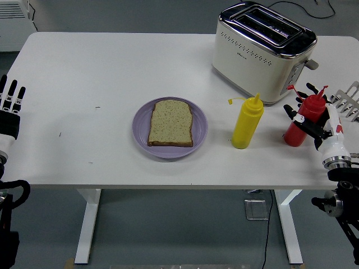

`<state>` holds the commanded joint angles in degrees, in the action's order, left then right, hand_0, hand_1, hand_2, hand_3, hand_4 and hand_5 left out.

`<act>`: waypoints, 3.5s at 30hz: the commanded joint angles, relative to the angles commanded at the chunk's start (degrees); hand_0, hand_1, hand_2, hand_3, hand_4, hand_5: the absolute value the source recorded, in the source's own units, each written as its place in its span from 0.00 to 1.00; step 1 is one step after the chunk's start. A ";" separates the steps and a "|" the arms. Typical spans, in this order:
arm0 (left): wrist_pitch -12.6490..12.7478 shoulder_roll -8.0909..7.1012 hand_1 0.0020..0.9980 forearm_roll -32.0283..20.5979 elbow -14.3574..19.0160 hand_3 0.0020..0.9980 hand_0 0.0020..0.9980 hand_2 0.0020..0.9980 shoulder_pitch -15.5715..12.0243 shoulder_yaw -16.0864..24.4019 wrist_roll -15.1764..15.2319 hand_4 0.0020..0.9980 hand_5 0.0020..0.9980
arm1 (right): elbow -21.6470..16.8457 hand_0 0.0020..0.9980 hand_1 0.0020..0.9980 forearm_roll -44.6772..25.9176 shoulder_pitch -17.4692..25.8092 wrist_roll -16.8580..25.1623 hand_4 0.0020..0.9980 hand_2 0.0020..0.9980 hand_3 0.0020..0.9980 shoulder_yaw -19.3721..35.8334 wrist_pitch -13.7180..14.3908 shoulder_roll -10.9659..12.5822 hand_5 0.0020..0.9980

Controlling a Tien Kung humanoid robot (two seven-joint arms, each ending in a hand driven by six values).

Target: Pick up the cup,pour liquid into bread,place the cup on the desk

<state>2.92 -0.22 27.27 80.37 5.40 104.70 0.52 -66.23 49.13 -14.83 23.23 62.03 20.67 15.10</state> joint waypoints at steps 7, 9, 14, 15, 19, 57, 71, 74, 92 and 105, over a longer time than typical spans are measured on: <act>0.03 0.02 0.74 0.02 -0.01 0.70 0.79 0.74 -0.07 -0.10 -0.02 0.55 1.00 | 0.74 0.39 0.32 -0.88 -1.08 0.22 0.89 0.36 0.43 -0.47 1.37 -0.06 0.16; 0.04 0.03 0.74 0.02 -0.01 0.70 0.79 0.74 -0.09 -0.10 -0.02 0.55 1.00 | 0.79 0.39 0.32 -1.03 -1.14 0.26 0.89 0.36 0.43 -0.57 1.50 -0.08 0.16; 0.07 0.04 0.74 0.03 0.01 0.70 0.79 0.74 -0.25 -0.15 0.00 0.55 1.00 | 1.13 0.26 0.21 -2.11 -1.30 0.51 0.89 0.29 0.35 -1.32 2.23 -0.28 0.18; 0.07 0.05 0.74 0.02 0.00 0.70 0.79 0.74 -0.27 -0.19 0.00 0.55 1.00 | 1.23 0.26 0.21 -2.50 -1.34 0.68 0.89 0.29 0.35 -1.50 2.51 -0.31 0.18; 0.09 0.08 0.74 0.02 -0.02 0.69 0.79 0.74 -0.39 -0.30 0.02 0.55 1.00 | 1.38 0.15 0.12 -3.91 -1.34 1.52 0.88 0.23 0.28 -1.90 3.61 -0.35 0.18; 0.12 0.03 0.74 -0.02 0.03 0.69 0.79 0.74 -0.13 0.27 0.09 0.55 1.00 | -12.60 0.04 0.02 21.07 -8.13 -13.08 0.83 0.16 0.28 1.50 11.66 5.00 0.25; 0.11 0.08 0.74 0.00 0.03 0.70 0.79 0.74 -0.12 0.38 0.15 0.55 1.00 | -11.66 0.08 0.06 54.96 -24.22 -32.51 0.76 0.23 0.34 -8.26 4.74 6.17 0.23; 0.13 0.10 0.74 -0.01 0.02 0.70 0.79 0.74 -0.23 0.46 0.16 0.55 1.00 | -10.25 0.08 0.06 62.03 -28.20 -34.64 0.76 0.23 0.34 -12.04 2.14 5.84 0.23; 0.09 0.06 0.74 0.00 0.01 0.69 0.79 0.74 -0.52 0.68 0.22 0.55 1.00 | -6.82 0.10 0.08 80.87 -38.41 -37.94 0.71 0.25 0.37 -22.06 -5.58 5.87 0.19; 0.01 0.21 0.74 0.11 -0.03 0.69 0.79 0.74 -0.67 0.31 0.24 0.54 1.00 | -6.24 0.10 0.09 80.87 -38.68 -37.37 0.70 0.25 0.37 -29.23 -5.87 4.49 0.18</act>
<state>2.93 -0.01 27.38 80.33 4.73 105.00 0.75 -72.47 130.00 -53.51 -14.14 32.80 14.80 19.59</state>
